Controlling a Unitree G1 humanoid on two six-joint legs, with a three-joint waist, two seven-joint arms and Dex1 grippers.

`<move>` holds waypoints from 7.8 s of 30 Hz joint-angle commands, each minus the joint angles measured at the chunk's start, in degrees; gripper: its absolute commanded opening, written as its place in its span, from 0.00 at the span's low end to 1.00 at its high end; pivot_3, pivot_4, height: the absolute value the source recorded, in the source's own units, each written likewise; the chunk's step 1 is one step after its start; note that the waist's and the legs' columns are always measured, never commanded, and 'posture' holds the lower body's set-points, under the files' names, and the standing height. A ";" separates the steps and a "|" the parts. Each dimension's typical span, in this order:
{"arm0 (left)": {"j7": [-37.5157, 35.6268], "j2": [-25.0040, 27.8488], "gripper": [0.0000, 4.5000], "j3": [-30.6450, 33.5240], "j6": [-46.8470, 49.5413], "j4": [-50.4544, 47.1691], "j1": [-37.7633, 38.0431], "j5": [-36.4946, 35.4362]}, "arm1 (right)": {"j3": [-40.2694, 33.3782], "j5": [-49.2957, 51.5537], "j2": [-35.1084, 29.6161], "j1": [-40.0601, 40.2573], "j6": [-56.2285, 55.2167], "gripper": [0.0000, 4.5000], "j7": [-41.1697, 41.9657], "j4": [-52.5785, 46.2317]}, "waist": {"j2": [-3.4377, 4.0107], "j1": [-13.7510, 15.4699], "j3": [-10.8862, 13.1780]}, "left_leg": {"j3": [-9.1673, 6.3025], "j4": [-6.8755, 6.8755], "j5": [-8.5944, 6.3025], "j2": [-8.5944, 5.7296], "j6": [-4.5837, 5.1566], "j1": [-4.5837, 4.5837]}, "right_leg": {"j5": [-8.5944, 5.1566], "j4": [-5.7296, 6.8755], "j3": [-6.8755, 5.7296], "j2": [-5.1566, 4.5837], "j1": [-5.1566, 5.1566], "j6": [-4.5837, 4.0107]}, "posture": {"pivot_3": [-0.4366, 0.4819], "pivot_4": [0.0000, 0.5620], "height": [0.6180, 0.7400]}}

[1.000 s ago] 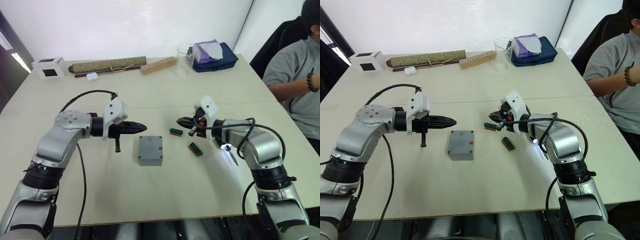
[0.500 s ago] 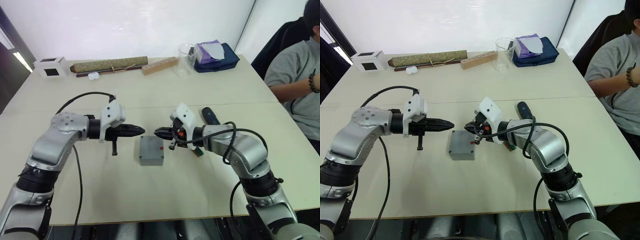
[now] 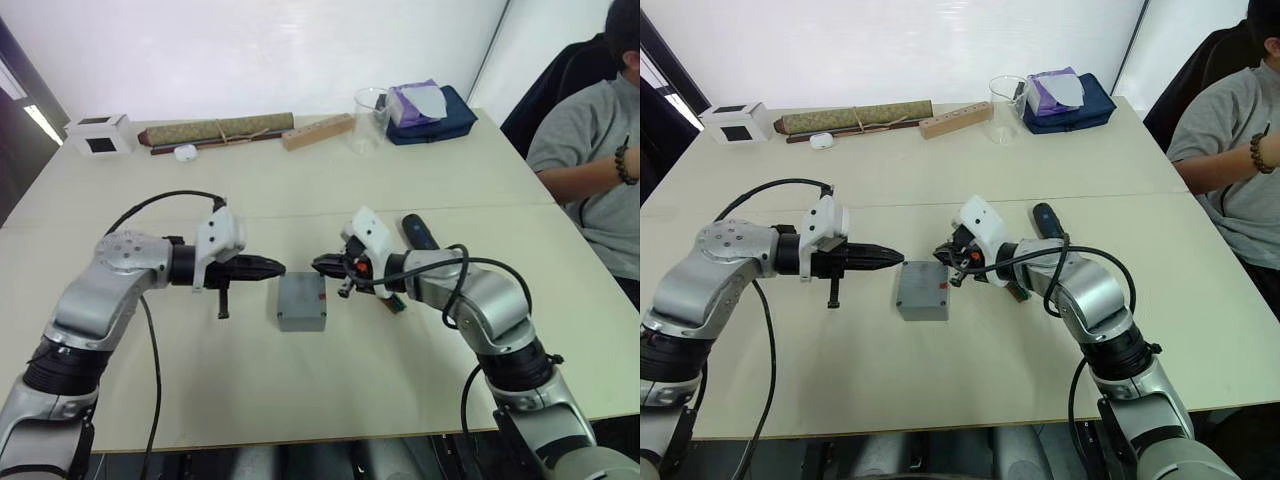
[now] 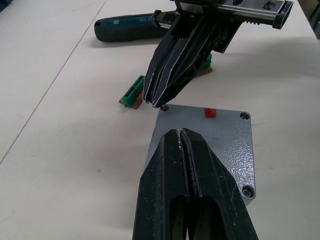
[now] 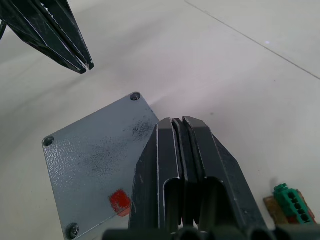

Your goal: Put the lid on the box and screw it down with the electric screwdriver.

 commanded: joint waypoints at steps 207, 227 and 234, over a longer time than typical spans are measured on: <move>-2.10 -9.90 0.00 -8.73 -10.14 10.44 1.35 10.25 | -7.21 -3.98 12.73 13.75 -30.01 0.47 -11.29 -1.79 | -0.36 0.11 -1.82 | 0.02 -0.97 0.02 0.30 -0.04 2.02 | -0.25 -1.01 0.01 0.02 2.00 -0.39 | 0.48 0.27 0.97; -5.80 -6.56 0.00 -0.82 -6.83 3.03 -5.35 -0.11 | -25.46 19.71 -20.17 -11.91 36.32 0.47 -14.23 -4.70 | -0.02 0.47 -0.26 | 0.04 -0.99 0.04 0.05 -0.06 -0.08 | -0.06 -0.91 -0.05 -0.13 -0.12 -0.13 | 0.48 0.27 0.97; -4.31 -5.23 0.00 1.76 -2.94 0.60 -6.27 -3.52 | -15.32 23.15 -32.80 -12.17 36.77 0.47 -14.62 11.11 | -0.08 0.02 0.18 | 0.08 -0.96 0.03 0.05 -0.04 -0.07 | -0.06 -0.88 -0.04 -0.06 -0.12 -0.12 | 0.48 0.27 0.97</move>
